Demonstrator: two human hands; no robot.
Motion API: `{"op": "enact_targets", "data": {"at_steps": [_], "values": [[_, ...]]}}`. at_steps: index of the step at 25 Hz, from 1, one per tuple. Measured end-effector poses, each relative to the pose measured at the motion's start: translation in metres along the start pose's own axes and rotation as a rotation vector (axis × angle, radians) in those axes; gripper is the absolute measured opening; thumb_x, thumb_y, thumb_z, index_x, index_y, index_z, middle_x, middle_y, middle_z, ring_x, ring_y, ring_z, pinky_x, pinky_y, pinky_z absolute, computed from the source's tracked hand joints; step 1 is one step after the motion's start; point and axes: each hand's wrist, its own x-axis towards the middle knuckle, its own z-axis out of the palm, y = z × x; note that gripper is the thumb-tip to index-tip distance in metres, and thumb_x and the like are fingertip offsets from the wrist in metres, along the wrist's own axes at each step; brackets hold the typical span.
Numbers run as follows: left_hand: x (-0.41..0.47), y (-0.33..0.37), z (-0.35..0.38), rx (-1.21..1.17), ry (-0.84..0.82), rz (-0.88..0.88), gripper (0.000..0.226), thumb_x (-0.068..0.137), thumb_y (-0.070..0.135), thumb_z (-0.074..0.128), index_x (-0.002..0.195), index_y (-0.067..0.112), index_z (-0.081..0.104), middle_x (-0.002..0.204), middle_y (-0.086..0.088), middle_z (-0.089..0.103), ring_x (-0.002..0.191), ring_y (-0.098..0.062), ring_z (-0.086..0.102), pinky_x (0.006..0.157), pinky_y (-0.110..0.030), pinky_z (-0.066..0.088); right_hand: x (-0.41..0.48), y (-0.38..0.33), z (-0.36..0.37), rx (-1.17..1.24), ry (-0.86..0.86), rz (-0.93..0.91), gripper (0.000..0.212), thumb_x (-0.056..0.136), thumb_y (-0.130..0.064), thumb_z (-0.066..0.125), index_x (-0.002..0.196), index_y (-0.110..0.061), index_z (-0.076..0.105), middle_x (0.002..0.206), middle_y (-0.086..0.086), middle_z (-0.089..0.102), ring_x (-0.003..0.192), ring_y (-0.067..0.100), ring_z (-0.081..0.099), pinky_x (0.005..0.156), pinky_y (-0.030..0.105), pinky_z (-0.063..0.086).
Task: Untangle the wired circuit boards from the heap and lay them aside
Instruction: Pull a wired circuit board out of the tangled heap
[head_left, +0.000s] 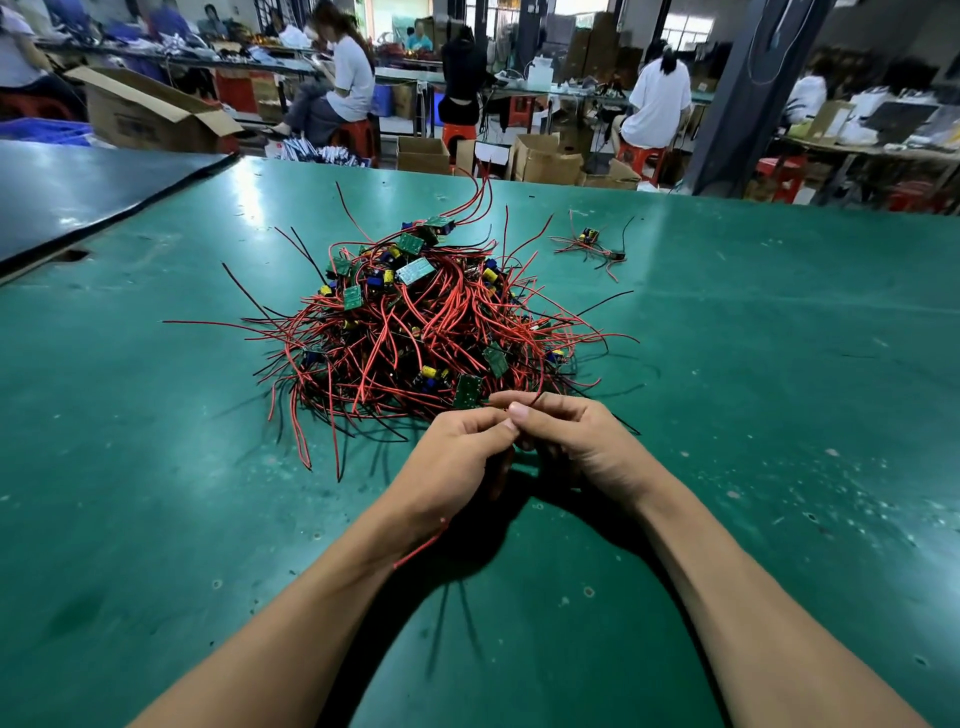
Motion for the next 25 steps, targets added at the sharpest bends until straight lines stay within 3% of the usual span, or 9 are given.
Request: {"op": "enact_targets", "data": {"at_steps": [3, 5, 10, 14, 18, 22, 25], "values": [[0.000, 0.001, 0.001, 0.005, -0.036, -0.006, 0.037, 0.097, 0.011, 0.052, 0.064, 0.015, 0.070, 0.051, -0.009, 0.050, 0.037, -0.014, 0.040, 0.039, -0.018, 0.029, -0.004, -0.005, -0.007, -0.070, -0.041, 0.052, 0.032, 0.083, -0.029, 0.077, 0.112, -0.016, 0.077, 0.082, 0.003, 0.065, 0.069, 0.014, 0.047, 0.062, 0.029, 0.021], [0.001, 0.001, 0.004, 0.056, -0.038, -0.010, 0.036, 0.098, 0.014, 0.052, 0.067, 0.015, 0.070, 0.044, -0.003, 0.048, 0.034, -0.012, 0.040, 0.038, -0.017, 0.030, -0.007, -0.003, -0.009, -0.022, -0.037, 0.027, 0.029, 0.085, -0.027, 0.074, 0.111, -0.015, 0.077, 0.081, 0.001, 0.067, 0.062, 0.006, 0.053, 0.055, 0.017, 0.035], [0.004, 0.001, 0.008, 0.157, 0.027, 0.043, 0.031, 0.099, 0.017, 0.052, 0.072, 0.014, 0.066, 0.047, -0.004, 0.042, 0.040, -0.018, 0.037, 0.042, -0.024, 0.025, -0.005, 0.007, -0.001, -0.055, 0.164, -0.160, 0.022, 0.083, -0.033, 0.072, 0.092, -0.014, 0.079, 0.061, -0.002, 0.057, 0.039, 0.003, 0.035, 0.036, 0.014, 0.027], [0.006, -0.002, 0.013, 0.273, 0.058, 0.106, 0.029, 0.098, 0.020, 0.055, 0.072, 0.012, 0.067, 0.048, 0.002, 0.043, 0.044, -0.017, 0.036, 0.052, -0.030, 0.027, -0.003, 0.005, -0.003, -0.198, 0.329, -0.244, 0.027, 0.093, -0.034, 0.070, 0.082, -0.010, 0.076, 0.051, -0.005, 0.054, 0.037, 0.003, 0.037, 0.037, 0.014, 0.028], [0.005, -0.003, 0.014, 0.325, 0.044, 0.116, 0.028, 0.098, 0.023, 0.056, 0.074, 0.013, 0.068, 0.048, 0.003, 0.041, 0.045, -0.016, 0.034, 0.052, -0.030, 0.027, 0.001, 0.002, -0.008, -0.348, 0.548, -0.309, 0.032, 0.089, -0.037, 0.075, 0.077, -0.007, 0.070, 0.042, -0.011, 0.038, 0.038, 0.007, 0.026, 0.038, 0.017, 0.023], [0.003, 0.000, 0.015, 0.301, 0.007, 0.107, 0.029, 0.098, 0.021, 0.056, 0.072, 0.015, 0.067, 0.050, 0.001, 0.039, 0.048, -0.017, 0.033, 0.051, -0.031, 0.026, 0.003, 0.000, -0.009, -0.171, 0.623, -0.357, 0.023, 0.083, -0.022, 0.082, 0.065, -0.020, 0.068, 0.048, -0.015, 0.050, 0.040, 0.000, 0.037, 0.042, 0.011, 0.030], [0.002, 0.001, 0.015, 0.292, -0.005, 0.091, 0.029, 0.098, 0.021, 0.056, 0.073, 0.012, 0.068, 0.050, 0.003, 0.041, 0.046, -0.017, 0.035, 0.049, -0.029, 0.028, 0.001, -0.002, -0.007, -0.024, 0.605, -0.328, 0.028, 0.079, -0.020, 0.084, 0.058, -0.024, 0.066, 0.047, -0.010, 0.046, 0.037, 0.004, 0.032, 0.037, 0.017, 0.026]]}}
